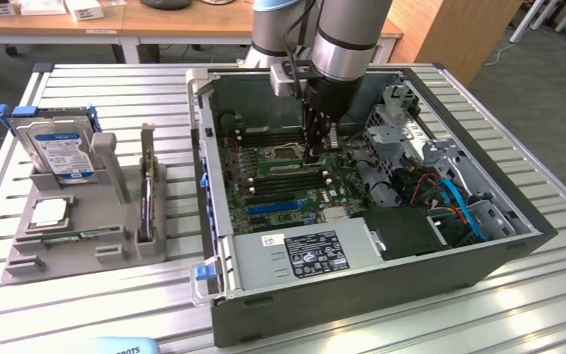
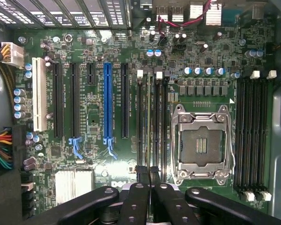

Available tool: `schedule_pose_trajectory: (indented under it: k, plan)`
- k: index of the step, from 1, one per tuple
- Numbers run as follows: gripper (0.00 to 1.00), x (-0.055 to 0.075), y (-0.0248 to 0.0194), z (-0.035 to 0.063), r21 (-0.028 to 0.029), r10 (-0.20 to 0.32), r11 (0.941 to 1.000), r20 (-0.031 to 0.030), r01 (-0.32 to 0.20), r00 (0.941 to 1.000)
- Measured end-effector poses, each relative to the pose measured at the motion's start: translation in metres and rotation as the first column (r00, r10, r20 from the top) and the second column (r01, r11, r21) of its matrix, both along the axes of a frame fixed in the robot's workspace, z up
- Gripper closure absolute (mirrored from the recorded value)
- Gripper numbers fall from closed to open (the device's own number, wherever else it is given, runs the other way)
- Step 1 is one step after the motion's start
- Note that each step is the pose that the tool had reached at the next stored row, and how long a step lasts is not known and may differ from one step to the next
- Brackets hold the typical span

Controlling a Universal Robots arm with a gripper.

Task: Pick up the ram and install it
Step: 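Insert the ram into the slot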

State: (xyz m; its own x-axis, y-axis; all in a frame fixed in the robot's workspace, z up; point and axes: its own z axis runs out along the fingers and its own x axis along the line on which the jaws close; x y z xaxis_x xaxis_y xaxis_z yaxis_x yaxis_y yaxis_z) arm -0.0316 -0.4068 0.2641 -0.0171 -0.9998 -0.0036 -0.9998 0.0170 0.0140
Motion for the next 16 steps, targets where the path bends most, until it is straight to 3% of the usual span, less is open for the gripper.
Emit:
schedule_pose_trajectory:
  k: [16]
  plan:
    - [0.88,0.0,-0.0007,-0.0029,0.0003,0.008,1.0,0.0001,-0.008,1.0]
